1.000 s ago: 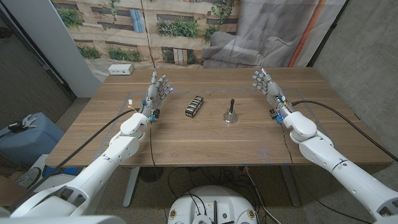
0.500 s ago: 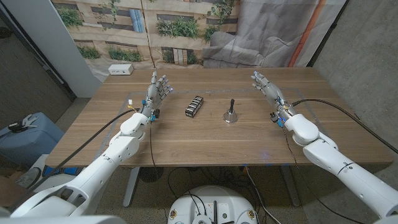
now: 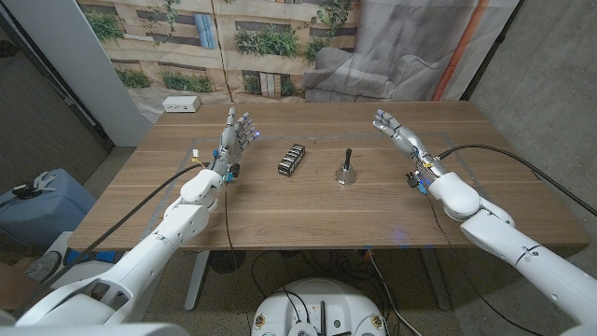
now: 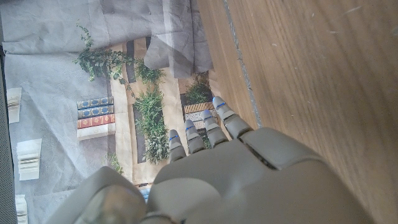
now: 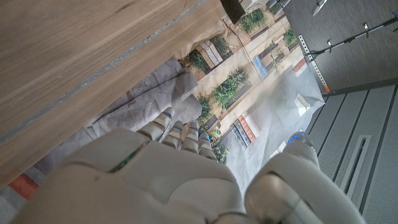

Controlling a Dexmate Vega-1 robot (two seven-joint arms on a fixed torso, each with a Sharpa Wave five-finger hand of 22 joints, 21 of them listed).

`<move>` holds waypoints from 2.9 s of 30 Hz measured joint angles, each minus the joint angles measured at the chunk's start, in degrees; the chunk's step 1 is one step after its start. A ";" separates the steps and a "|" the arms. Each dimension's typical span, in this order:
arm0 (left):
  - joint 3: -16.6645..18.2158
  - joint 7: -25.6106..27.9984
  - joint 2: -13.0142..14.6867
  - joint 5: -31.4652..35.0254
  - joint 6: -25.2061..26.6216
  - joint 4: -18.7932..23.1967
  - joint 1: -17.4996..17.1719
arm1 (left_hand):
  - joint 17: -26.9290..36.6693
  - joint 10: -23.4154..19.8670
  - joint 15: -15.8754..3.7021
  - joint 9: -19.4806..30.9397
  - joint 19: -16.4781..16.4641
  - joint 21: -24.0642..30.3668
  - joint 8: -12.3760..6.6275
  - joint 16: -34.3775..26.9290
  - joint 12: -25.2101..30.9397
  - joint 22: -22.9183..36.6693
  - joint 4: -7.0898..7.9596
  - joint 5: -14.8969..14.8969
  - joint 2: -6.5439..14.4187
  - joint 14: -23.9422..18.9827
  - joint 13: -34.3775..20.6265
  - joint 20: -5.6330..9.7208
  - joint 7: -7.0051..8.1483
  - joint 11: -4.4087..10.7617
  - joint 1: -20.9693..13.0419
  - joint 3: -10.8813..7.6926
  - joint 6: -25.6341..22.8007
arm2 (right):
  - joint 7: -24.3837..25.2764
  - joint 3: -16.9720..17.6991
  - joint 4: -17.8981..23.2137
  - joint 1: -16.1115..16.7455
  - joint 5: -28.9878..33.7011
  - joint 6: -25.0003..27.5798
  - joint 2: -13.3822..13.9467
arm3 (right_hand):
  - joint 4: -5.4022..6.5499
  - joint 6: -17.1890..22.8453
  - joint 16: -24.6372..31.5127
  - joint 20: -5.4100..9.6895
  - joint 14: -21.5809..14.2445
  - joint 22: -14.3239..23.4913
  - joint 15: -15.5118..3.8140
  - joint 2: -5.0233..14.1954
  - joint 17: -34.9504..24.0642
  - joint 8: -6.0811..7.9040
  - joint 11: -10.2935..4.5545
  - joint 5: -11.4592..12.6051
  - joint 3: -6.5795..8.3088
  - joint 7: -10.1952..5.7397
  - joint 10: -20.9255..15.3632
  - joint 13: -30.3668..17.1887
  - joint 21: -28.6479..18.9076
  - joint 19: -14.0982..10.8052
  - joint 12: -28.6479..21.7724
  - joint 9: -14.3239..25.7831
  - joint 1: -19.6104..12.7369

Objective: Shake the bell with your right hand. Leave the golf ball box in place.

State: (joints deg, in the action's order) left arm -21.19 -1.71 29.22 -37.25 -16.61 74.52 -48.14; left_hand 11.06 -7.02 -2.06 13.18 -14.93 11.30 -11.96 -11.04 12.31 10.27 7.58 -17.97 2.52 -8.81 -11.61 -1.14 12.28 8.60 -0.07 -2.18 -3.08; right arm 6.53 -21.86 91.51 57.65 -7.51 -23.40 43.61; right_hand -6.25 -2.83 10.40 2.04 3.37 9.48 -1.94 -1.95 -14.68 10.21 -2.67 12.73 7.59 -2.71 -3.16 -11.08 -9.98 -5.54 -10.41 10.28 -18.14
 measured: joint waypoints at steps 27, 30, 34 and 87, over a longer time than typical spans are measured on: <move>0.01 0.02 0.00 -0.01 0.03 0.02 -0.02 | 0.00 0.00 0.00 0.00 0.00 0.00 0.00 0.00 0.00 0.00 0.00 0.00 0.00 0.00 0.00 0.00 0.00 0.00 0.00 0.00 0.00 | 3.47 -2.47 2.38 0.12 10.57 4.22 1.69 | -3.10 0.26 0.42 -1.03 1.84 -0.01 0.00 0.00 1.02 1.33 0.00 -0.82 2.14 3.05 -0.01 -0.28 -0.23 1.02 -0.62 0.27 -5.43; 0.01 0.04 0.00 -0.01 0.03 0.03 -0.02 | 0.00 -0.01 0.00 0.00 0.00 0.00 0.00 0.00 0.00 0.00 0.00 0.00 0.00 0.00 0.00 0.00 0.00 -0.01 0.00 0.00 0.00 | 3.72 -3.29 2.44 -0.15 11.40 4.44 1.58 | -3.25 0.06 0.42 -1.03 1.84 -0.01 0.00 -0.08 1.12 1.33 0.00 -0.93 2.29 3.25 -0.01 -0.30 -0.23 1.02 -0.62 0.53 -6.72; 0.01 0.05 0.00 0.00 0.03 0.05 -0.02 | 0.00 -0.01 0.00 0.00 0.00 0.00 0.00 0.00 0.00 0.00 0.00 0.00 0.00 0.00 0.00 0.00 0.00 -0.01 0.00 0.00 0.00 | 4.07 -3.92 2.37 -0.40 12.50 4.75 1.30 | -3.54 0.06 0.63 -1.03 1.84 -0.01 0.00 0.16 1.13 1.33 0.22 -0.93 2.58 3.25 -0.23 -0.30 -0.23 1.02 -0.85 0.54 -7.38; -0.02 0.07 -0.02 0.02 0.03 0.08 -0.03 | -0.01 -0.01 0.00 -0.01 0.00 0.00 0.00 0.00 0.00 0.00 0.00 0.01 0.00 0.00 0.00 0.00 0.00 -0.01 0.00 0.00 0.00 | 10.29 -10.51 -3.83 -3.74 18.81 7.84 -3.84 | -3.19 21.93 5.58 -1.74 -12.16 -0.02 -0.24 -0.13 2.54 10.09 -4.05 -2.15 7.32 -2.38 -22.19 -0.52 -1.11 -8.54 -4.67 1.60 -19.01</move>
State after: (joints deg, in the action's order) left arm -21.22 -1.64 29.20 -37.24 -16.58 74.59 -48.17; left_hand 11.05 -7.03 -2.06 13.17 -14.93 11.30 -11.96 -11.04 12.31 10.26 7.57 -17.97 2.52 -8.81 -11.60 -1.14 12.28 8.60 -0.07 -2.18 -3.08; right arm 16.83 -32.37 87.68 53.91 11.30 -15.56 39.77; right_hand -9.44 19.10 15.98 0.30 -8.79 9.45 -2.18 -2.08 -12.14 20.30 -6.72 10.59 14.91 -5.09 -25.35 -11.60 -11.09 -14.08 -15.08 11.88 -37.15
